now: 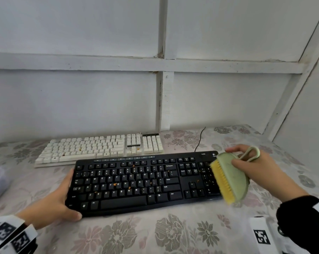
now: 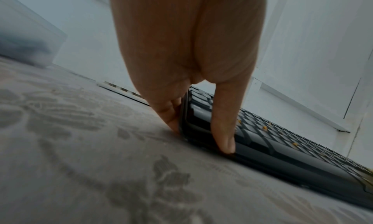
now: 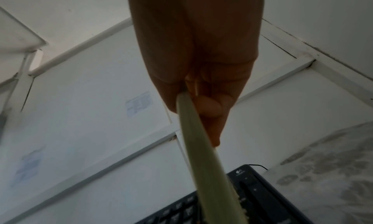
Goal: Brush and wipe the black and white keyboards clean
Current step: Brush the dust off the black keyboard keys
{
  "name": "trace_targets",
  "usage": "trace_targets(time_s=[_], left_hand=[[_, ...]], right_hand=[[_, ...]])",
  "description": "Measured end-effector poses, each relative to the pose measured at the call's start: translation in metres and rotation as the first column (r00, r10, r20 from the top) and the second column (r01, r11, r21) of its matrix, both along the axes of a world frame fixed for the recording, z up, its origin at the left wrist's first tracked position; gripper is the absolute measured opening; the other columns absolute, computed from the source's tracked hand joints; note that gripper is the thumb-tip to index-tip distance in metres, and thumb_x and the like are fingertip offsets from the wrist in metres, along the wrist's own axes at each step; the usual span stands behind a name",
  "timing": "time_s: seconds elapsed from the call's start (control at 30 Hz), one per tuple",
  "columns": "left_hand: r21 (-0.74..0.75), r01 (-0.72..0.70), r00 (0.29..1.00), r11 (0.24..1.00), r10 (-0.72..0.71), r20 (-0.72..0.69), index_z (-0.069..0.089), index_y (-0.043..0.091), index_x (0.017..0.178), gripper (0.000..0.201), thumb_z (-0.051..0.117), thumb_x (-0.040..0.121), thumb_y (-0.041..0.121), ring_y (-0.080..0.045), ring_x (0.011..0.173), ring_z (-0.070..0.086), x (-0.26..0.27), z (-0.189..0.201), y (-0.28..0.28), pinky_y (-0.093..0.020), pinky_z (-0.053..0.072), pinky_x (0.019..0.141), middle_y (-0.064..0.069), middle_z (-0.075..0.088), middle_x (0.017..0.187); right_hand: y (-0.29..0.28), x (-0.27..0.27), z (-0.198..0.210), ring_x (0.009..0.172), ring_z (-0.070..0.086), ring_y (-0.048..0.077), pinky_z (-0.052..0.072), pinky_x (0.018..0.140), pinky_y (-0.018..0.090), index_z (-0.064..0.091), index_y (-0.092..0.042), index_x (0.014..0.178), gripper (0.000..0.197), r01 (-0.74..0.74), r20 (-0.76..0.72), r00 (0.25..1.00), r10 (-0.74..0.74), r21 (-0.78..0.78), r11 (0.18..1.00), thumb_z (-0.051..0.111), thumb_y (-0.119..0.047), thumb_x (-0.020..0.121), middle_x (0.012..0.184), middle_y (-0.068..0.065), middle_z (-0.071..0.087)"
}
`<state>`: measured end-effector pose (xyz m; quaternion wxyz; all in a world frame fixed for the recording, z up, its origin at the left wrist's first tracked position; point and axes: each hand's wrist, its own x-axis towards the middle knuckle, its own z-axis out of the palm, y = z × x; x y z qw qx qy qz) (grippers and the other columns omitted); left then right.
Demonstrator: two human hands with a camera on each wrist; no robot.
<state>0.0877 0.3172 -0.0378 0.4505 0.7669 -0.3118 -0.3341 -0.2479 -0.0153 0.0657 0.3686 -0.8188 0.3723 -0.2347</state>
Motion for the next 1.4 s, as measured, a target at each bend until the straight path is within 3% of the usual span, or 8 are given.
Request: trace_targets(time_s=[0.2,0.4,0.57,0.73,0.93,1.17,1.27,1.4], left_hand=[[-0.014,0.012,1.0,1.0,-0.012,-0.003,0.009,0.071,0.114,0.142,0.094,0.007,0.032,-0.015,0.116,0.051,-0.001,-0.001,-0.001,-0.034,0.043,0.098,0.008,0.043,0.134],[-0.006,0.005,1.0,1.0,-0.005,-0.009,0.006,0.068,0.122,0.149,0.093,0.005,0.037,-0.014,0.117,0.051,0.001,-0.003,0.0,-0.036,0.041,0.1,0.007,0.043,0.133],[-0.033,0.009,1.0,0.999,-0.01,-0.02,0.01,0.061,0.121,0.133,0.083,0.026,0.006,-0.009,0.109,0.054,-0.003,-0.002,-0.002,-0.025,0.045,0.084,0.006,0.046,0.132],[-0.026,-0.003,1.0,1.0,0.003,0.01,0.011,0.073,0.112,0.131,0.088,0.026,0.011,-0.017,0.118,0.051,0.005,-0.007,0.001,-0.035,0.042,0.098,0.003,0.044,0.137],[-0.035,0.01,1.0,0.999,-0.009,0.018,0.011,0.071,0.114,0.127,0.084,0.03,0.008,-0.013,0.114,0.053,0.004,-0.007,-0.001,-0.03,0.044,0.092,0.009,0.046,0.132],[-0.044,0.006,1.0,0.999,-0.006,0.015,0.016,0.077,0.11,0.127,0.085,0.029,0.008,-0.016,0.122,0.049,0.003,-0.007,0.0,-0.04,0.037,0.105,0.005,0.043,0.138],[-0.029,0.013,1.0,0.999,-0.013,0.006,0.014,0.074,0.113,0.127,0.084,0.029,0.009,-0.017,0.12,0.051,0.001,-0.004,0.0,-0.04,0.038,0.105,0.004,0.046,0.136],[0.014,0.005,1.0,1.0,-0.005,0.01,0.007,0.07,0.117,0.134,0.088,0.026,0.015,-0.018,0.12,0.049,0.002,-0.004,0.0,-0.04,0.038,0.105,0.002,0.043,0.138]], right_hand=[[0.006,0.006,-0.003,0.066,0.054,0.012,0.041,0.048,0.014,0.065,-0.03,0.1,0.028,0.009,0.041,0.999,-0.008,-0.013,1.0,0.056,-0.006,0.089,0.085,-0.006,0.062],[0.013,-0.001,0.004,0.065,0.05,0.021,0.036,0.056,0.029,0.067,-0.033,0.09,0.03,-0.039,-0.058,0.998,0.038,-0.019,0.999,0.058,-0.005,0.085,0.079,0.013,0.062],[0.012,0.022,0.012,0.069,0.059,0.011,0.043,0.045,0.014,0.064,-0.032,0.103,0.028,-0.017,0.115,0.993,0.02,-0.026,1.0,0.055,-0.009,0.09,0.09,-0.001,0.064],[0.016,0.02,-0.005,0.068,0.053,0.02,0.041,0.058,0.027,0.065,-0.034,0.098,0.028,-0.018,0.009,1.0,0.018,-0.024,1.0,0.056,-0.01,0.088,0.085,0.007,0.065],[0.024,0.004,-0.001,0.062,0.049,0.017,0.037,0.052,0.022,0.066,-0.033,0.091,0.029,-0.063,-0.077,0.995,0.062,-0.004,0.998,0.057,-0.006,0.086,0.077,-0.001,0.059],[0.015,0.021,0.009,0.07,0.061,0.013,0.046,0.046,0.013,0.064,-0.033,0.1,0.029,-0.005,0.129,0.992,0.004,0.004,1.0,0.055,-0.008,0.09,0.089,-0.003,0.065],[0.02,0.019,-0.005,0.072,0.06,0.021,0.045,0.053,0.022,0.064,-0.034,0.098,0.029,0.01,0.072,0.997,-0.011,0.01,1.0,0.055,-0.008,0.089,0.089,0.0,0.064],[0.033,0.005,-0.013,0.057,0.048,0.016,0.037,0.043,0.014,0.064,-0.032,0.096,0.029,-0.051,-0.035,0.998,0.052,0.018,0.999,0.056,-0.006,0.088,0.076,0.002,0.061]])
